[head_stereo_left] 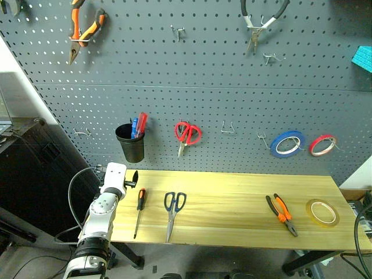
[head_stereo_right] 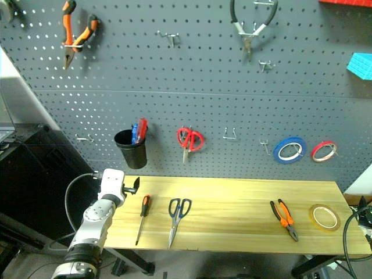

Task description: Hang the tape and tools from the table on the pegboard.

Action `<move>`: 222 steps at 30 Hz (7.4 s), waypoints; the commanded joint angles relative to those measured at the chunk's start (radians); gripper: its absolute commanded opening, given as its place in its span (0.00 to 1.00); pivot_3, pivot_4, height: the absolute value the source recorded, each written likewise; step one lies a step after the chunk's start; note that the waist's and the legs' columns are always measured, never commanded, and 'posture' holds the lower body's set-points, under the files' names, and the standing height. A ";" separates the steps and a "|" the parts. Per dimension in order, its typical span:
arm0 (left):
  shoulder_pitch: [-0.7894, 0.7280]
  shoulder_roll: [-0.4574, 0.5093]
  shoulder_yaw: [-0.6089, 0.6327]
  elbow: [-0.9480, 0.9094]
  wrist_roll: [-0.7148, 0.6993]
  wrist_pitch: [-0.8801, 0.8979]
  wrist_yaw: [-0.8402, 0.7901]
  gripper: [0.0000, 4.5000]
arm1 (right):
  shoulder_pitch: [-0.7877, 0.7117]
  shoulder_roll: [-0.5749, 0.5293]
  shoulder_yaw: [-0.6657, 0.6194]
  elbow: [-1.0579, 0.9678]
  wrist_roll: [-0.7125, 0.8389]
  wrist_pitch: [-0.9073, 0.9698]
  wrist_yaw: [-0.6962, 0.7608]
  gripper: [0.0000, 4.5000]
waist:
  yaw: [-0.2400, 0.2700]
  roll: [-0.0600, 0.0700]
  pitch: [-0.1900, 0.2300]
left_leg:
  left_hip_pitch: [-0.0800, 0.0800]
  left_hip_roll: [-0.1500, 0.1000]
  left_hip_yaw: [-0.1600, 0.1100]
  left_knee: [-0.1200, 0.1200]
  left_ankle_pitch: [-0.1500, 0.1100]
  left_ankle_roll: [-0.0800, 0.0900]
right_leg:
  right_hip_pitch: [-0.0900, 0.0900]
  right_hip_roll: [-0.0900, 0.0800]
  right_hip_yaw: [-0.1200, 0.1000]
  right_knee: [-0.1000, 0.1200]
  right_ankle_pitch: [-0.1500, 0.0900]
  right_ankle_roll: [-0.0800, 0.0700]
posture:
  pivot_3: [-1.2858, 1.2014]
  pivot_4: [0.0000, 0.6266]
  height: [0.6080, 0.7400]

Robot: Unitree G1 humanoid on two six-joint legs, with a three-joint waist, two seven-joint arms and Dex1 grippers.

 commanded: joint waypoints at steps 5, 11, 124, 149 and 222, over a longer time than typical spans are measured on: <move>-0.013 0.021 0.012 -0.025 0.000 -0.048 -0.002 0.97 | -0.017 -0.029 -0.020 -0.021 0.002 -0.020 0.014 1.00 | 0.000 0.000 0.000 | 0.000 0.000 0.000 0.000 0.000 0.000 | 0.000 0.000 0.000 0.000 0.000 0.000 | 0.51 0.00 1.00; 0.030 0.024 -0.007 -0.068 -0.010 -0.023 -0.057 0.97 | 0.020 -0.017 0.019 -0.074 -0.004 0.005 0.048 1.00 | -0.001 0.001 0.000 | 0.000 0.000 0.000 0.000 0.000 0.000 | 0.000 0.000 0.000 0.000 0.000 0.000 | 0.51 0.00 1.00; -0.054 -0.074 -0.346 -0.871 -0.260 0.233 -0.615 0.98 | -0.452 0.054 0.698 -0.338 -0.467 0.106 0.037 0.46 | -0.066 -0.003 0.203 | -0.049 -0.001 -0.001 0.020 0.003 -0.001 | -0.042 -0.013 -0.006 0.007 0.005 0.007 | 0.49 0.32 1.00; -0.120 -0.042 -0.411 -0.779 -0.179 0.232 -0.647 0.98 | -0.453 0.057 0.545 -0.128 -0.284 0.871 0.175 1.00 | -0.081 -0.003 0.203 | -0.046 -0.002 0.001 0.022 0.004 0.002 | -0.041 -0.014 -0.005 0.014 0.006 0.006 | 0.48 0.37 1.00; 0.063 -0.022 -0.174 -0.915 -0.337 0.216 -0.531 0.98 | -0.987 0.423 0.810 -0.430 -0.377 0.458 -0.146 0.58 | -0.054 -0.007 0.199 | -0.051 -0.003 0.000 0.019 0.004 0.000 | -0.050 -0.016 -0.006 0.014 0.006 0.005 | 0.52 0.28 1.00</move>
